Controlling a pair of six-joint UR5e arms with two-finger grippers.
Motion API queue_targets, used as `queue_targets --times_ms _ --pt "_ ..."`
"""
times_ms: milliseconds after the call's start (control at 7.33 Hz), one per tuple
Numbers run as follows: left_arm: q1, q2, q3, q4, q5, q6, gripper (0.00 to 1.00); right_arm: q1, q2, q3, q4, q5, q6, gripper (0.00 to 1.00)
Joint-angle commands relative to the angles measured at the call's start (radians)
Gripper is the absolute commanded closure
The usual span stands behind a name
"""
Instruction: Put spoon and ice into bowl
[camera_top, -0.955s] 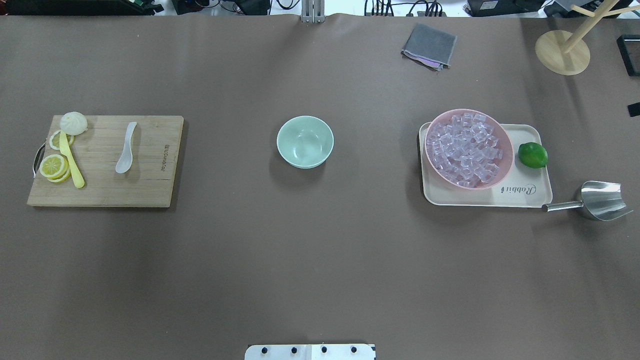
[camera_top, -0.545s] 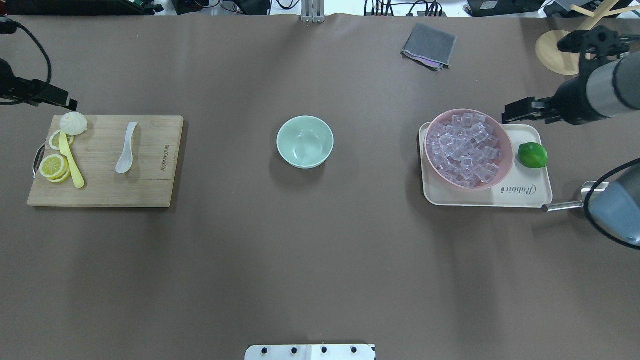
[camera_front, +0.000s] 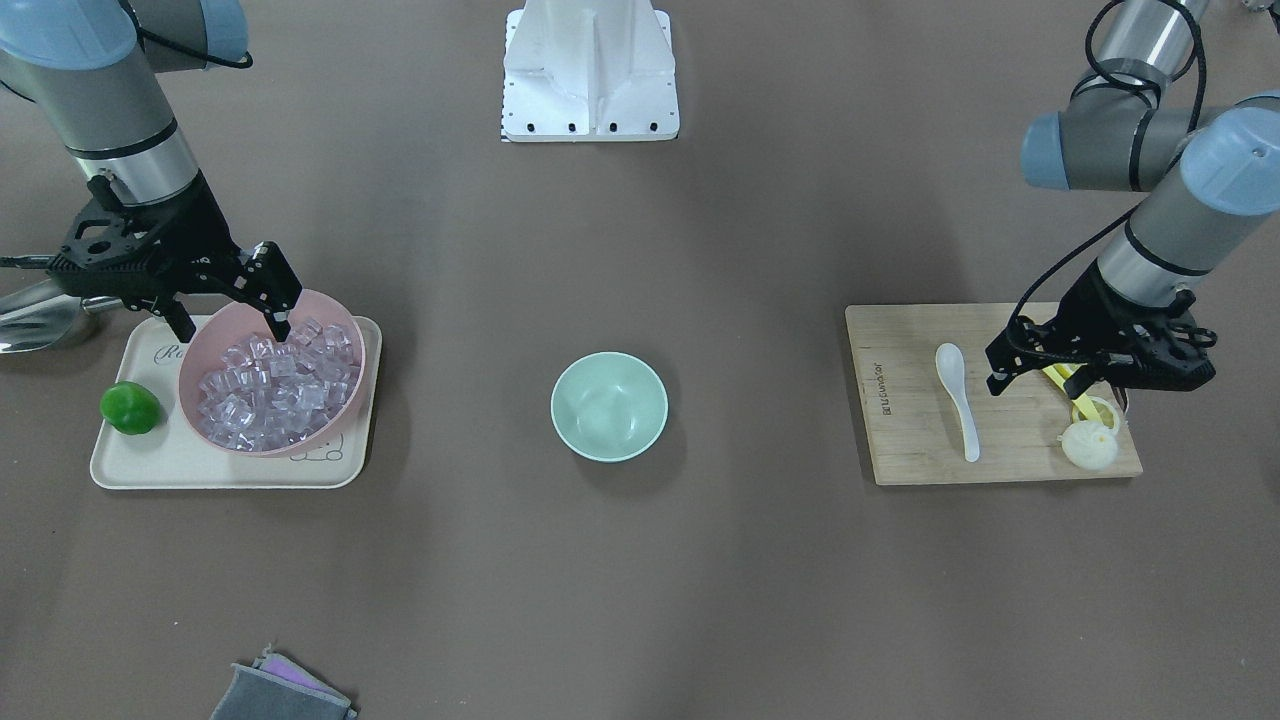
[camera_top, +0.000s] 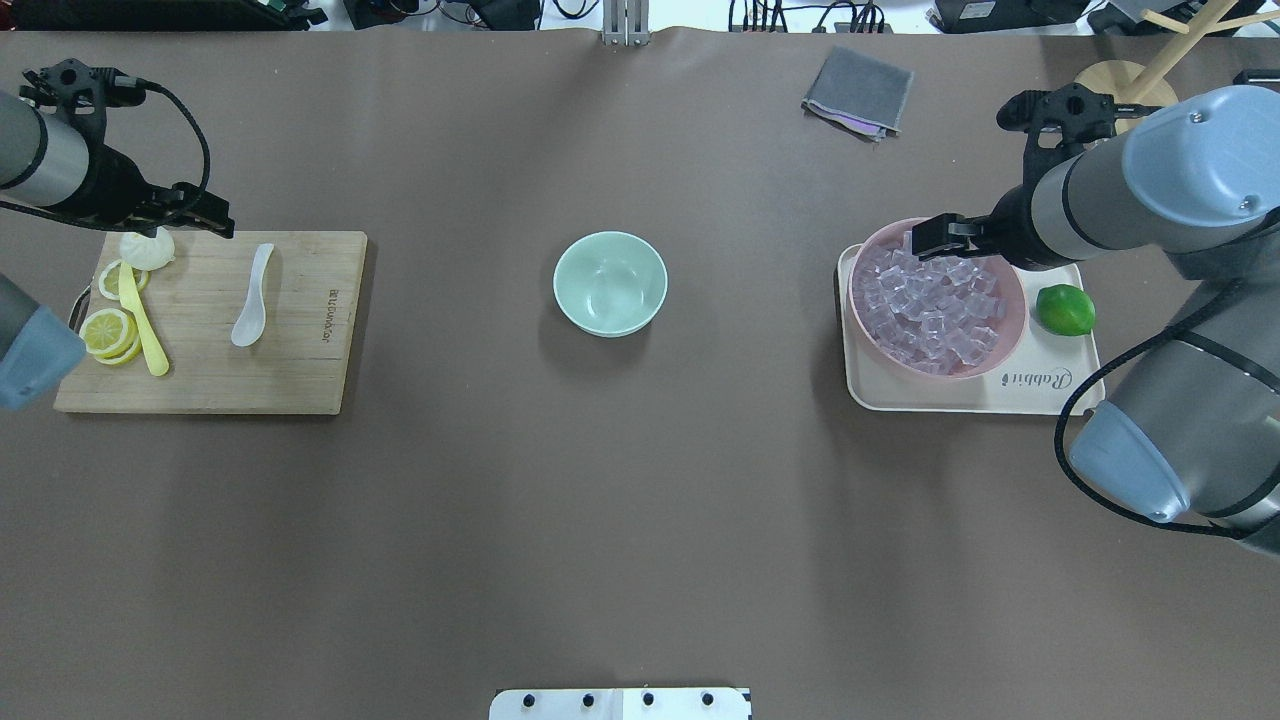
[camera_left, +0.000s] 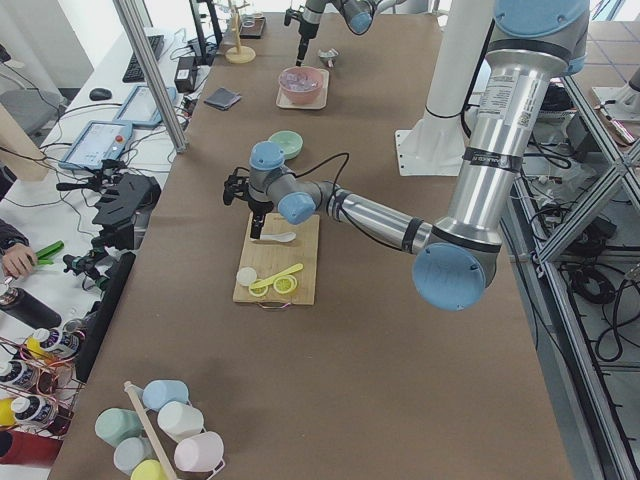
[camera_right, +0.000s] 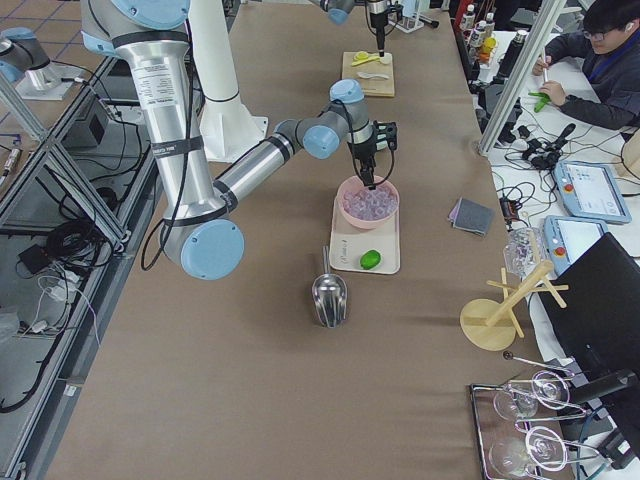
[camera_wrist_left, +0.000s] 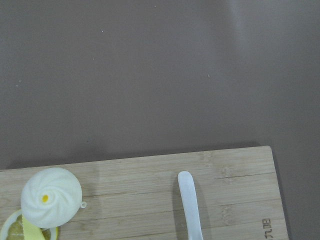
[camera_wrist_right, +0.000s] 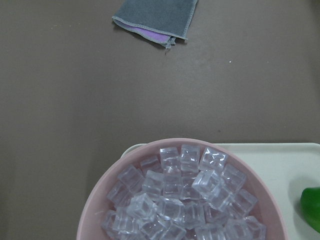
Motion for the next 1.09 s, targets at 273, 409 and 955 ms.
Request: queue_targets --times_ms 273,409,955 --pt "0.123 -0.008 0.026 -0.005 0.163 -0.123 0.39 -0.011 0.004 0.004 -0.009 -0.01 0.002 0.0" --pt "0.127 -0.01 0.04 -0.031 0.163 -0.117 0.49 -0.011 0.004 0.006 -0.009 -0.01 0.002 0.0" --pt "0.132 -0.031 0.123 -0.112 0.163 -0.114 0.52 -0.011 0.004 0.004 -0.009 -0.011 0.001 0.0"
